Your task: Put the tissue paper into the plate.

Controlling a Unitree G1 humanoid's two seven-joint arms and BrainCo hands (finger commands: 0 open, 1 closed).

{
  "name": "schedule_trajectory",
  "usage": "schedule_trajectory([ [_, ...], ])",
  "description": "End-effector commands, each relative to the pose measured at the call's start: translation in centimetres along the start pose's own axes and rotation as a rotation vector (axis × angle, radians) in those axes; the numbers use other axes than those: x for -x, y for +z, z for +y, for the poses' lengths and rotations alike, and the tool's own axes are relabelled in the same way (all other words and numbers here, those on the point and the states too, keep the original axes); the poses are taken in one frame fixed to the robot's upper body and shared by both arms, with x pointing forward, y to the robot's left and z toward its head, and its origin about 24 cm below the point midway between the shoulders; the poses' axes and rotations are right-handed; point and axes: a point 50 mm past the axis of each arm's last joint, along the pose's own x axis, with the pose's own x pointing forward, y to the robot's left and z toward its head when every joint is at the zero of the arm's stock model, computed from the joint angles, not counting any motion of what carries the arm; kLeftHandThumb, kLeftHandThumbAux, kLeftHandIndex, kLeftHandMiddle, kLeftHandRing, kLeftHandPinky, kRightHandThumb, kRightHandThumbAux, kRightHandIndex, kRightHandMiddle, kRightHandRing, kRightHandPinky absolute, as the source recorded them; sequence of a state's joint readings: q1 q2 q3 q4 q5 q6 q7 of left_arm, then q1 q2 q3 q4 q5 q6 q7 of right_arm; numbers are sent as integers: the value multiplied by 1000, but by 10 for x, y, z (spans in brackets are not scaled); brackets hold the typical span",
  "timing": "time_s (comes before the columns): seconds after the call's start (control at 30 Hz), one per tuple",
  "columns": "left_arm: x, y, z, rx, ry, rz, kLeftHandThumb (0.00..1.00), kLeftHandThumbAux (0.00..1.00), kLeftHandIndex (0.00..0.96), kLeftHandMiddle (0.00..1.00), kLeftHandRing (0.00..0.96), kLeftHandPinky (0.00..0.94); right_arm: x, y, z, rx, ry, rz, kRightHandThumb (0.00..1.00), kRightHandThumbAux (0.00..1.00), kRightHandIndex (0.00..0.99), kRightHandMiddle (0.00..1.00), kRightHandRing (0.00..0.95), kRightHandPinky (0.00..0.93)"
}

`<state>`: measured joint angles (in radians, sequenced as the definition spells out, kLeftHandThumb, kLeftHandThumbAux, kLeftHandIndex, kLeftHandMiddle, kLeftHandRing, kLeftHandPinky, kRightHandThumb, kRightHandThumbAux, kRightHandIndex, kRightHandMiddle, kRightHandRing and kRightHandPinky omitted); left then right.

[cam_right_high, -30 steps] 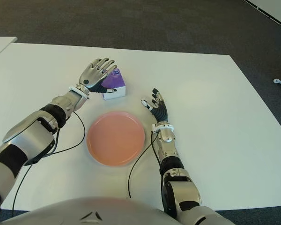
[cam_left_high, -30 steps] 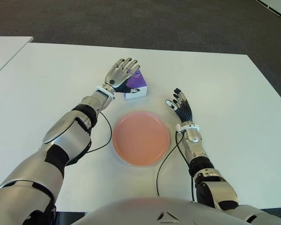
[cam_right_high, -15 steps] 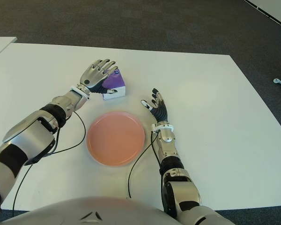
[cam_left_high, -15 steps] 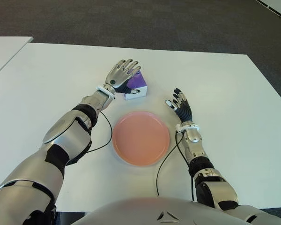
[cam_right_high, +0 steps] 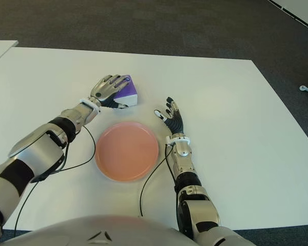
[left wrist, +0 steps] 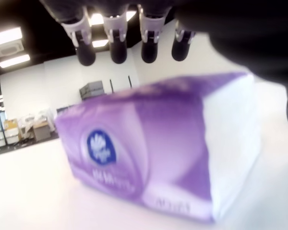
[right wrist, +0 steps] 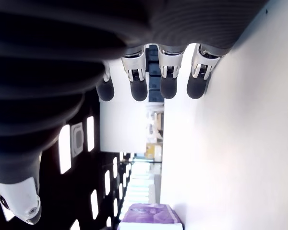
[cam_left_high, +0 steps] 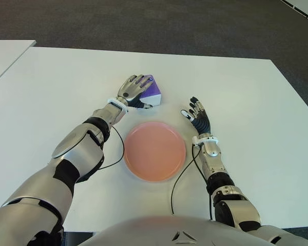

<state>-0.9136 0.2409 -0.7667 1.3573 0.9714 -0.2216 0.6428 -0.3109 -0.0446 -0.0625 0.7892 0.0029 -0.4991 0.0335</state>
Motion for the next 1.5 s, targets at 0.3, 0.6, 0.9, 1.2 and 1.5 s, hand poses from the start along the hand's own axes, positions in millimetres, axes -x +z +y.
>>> schedule_trajectory([
  [0.3, 10, 2, -22, 28, -185, 51, 96, 249, 0, 0, 0, 0, 37, -47, 1, -33, -21, 236, 0, 637, 0, 0, 0, 0],
  [0.6, 11, 3, -26, 23, -233, 71, 109, 245, 0, 0, 0, 0, 39, -48, 1, -34, -22, 233, 0, 642, 0, 0, 0, 0],
  [0.9, 15, 5, -32, 6, -252, 78, 105, 240, 0, 0, 0, 0, 40, -48, 2, -35, -18, 233, 0, 639, 0, 0, 0, 0],
  [1.2, 23, 2, -39, -6, -261, 82, 100, 235, 0, 0, 0, 0, 42, -47, 5, -40, -11, 223, 0, 640, 0, 0, 0, 0],
  [1.5, 52, -20, -55, 21, -283, 96, 119, 249, 0, 0, 0, 0, 44, -46, 8, -42, -4, 216, 0, 645, 0, 0, 0, 0],
])
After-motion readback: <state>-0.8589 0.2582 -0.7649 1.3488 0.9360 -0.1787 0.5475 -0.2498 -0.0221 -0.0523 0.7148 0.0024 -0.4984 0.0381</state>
